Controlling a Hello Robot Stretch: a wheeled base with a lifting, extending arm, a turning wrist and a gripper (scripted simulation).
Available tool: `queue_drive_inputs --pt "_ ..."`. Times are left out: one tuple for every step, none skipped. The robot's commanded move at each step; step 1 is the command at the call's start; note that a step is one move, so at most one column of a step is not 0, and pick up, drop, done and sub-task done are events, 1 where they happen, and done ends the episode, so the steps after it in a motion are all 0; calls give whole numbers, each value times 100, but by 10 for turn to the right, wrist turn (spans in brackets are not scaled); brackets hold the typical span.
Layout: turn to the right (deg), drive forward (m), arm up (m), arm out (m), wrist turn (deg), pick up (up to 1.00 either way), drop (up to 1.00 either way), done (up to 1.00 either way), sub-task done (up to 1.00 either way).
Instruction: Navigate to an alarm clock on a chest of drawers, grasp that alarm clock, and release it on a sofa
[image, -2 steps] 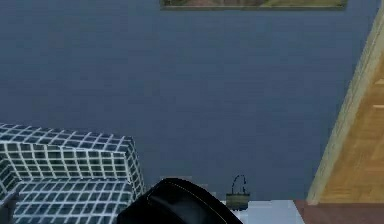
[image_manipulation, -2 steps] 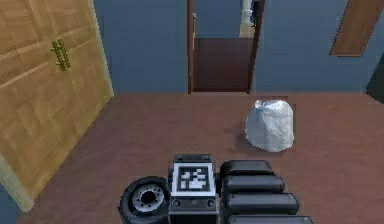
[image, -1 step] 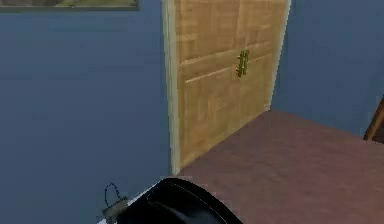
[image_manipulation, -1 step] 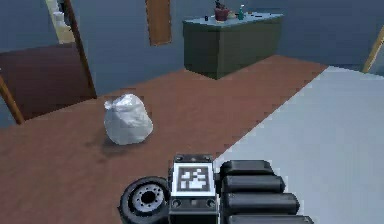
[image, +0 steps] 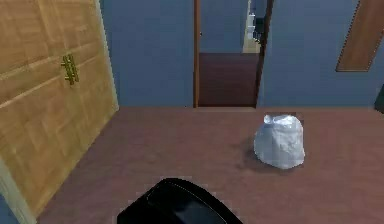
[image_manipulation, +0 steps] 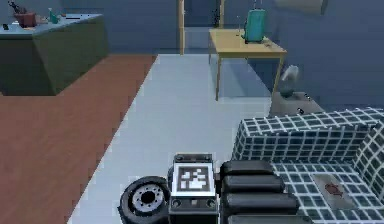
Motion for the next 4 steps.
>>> queue_drive_inputs --pt "-450 0 0 0 0 0 0 0 0" --pt "-450 0 0 0 0 0 0 0 0" --pt "-90 0 0 0 0 0 0 0 0" --pt "450 0 0 0 0 0 0 0 0"
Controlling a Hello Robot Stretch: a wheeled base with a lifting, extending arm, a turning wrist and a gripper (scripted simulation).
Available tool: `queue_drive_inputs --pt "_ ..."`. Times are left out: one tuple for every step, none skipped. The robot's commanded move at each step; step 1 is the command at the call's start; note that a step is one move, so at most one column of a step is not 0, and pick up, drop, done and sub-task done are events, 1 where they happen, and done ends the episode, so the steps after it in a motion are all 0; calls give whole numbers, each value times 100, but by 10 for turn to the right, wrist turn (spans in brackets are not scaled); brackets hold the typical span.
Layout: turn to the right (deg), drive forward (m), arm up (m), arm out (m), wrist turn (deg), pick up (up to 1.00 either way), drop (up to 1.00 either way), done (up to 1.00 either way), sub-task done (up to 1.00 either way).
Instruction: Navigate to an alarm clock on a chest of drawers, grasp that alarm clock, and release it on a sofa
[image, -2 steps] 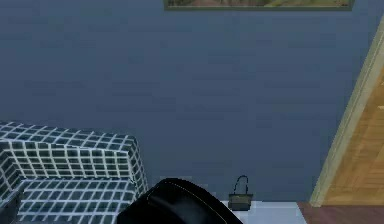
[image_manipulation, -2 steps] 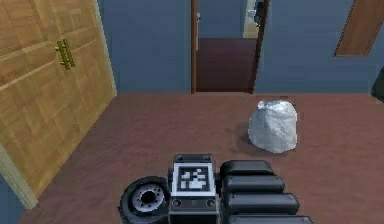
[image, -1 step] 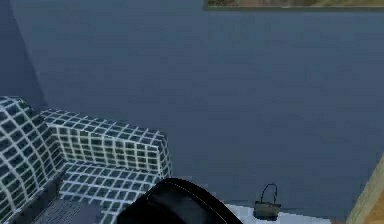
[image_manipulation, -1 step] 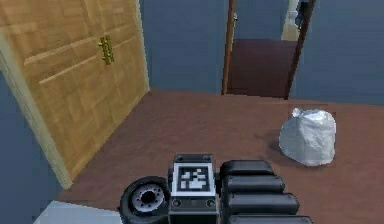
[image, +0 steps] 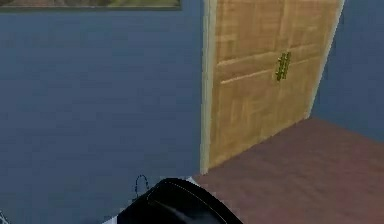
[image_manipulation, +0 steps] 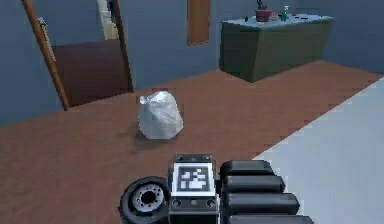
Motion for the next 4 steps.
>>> queue_drive_inputs --pt "450 0 0 0 0 0 0 0 0" --pt "330 0 0 0 0 0 0 0 0" --pt "-450 0 0 0 0 0 0 0 0" --pt "-450 0 0 0 0 0 0 0 0"
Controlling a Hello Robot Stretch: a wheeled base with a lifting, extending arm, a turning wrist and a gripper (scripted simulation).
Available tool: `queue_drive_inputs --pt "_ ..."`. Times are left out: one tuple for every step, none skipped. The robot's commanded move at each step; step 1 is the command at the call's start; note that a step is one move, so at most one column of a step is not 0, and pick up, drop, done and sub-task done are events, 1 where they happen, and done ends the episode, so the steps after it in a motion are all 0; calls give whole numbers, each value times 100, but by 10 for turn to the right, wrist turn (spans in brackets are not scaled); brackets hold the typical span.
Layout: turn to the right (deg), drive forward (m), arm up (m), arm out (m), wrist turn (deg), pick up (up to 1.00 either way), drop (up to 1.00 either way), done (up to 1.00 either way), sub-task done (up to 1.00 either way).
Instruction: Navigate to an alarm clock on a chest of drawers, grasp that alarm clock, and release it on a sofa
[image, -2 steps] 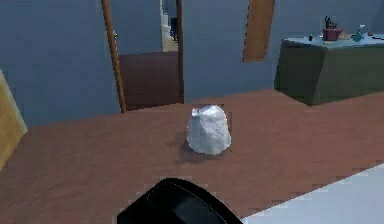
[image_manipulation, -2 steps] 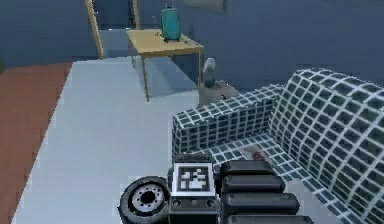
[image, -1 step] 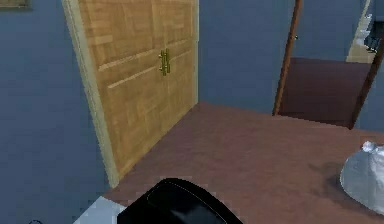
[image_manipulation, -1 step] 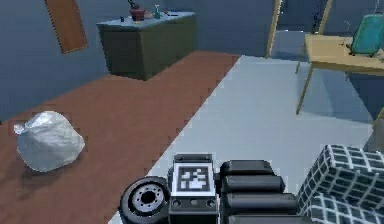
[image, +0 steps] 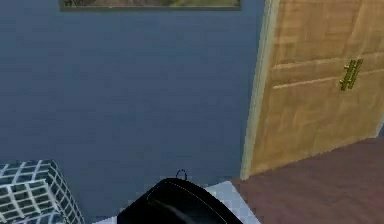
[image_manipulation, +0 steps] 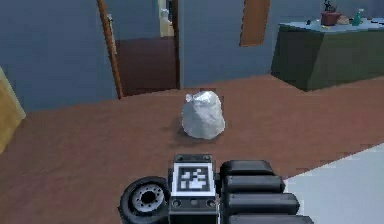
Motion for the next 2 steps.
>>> queue_drive_inputs --pt "-450 0 0 0 0 0 0 0 0" --pt "-60 0 0 0 0 0 0 0 0"
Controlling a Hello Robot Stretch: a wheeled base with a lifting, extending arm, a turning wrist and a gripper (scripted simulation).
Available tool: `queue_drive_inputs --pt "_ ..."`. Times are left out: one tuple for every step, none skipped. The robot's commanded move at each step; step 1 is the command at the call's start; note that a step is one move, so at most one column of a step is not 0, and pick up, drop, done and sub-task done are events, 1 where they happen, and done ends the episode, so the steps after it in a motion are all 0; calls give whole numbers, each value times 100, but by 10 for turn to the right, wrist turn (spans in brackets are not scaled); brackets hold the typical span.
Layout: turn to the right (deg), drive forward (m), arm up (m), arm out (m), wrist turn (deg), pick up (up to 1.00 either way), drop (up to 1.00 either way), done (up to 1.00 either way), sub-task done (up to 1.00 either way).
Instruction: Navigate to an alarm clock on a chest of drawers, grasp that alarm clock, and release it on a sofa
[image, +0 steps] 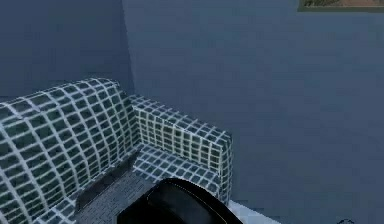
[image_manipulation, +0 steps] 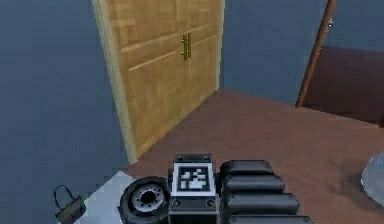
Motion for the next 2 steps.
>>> queue_drive_inputs --pt "450 0 0 0 0 0 0 0 0" --pt "450 0 0 0 0 0 0 0 0"
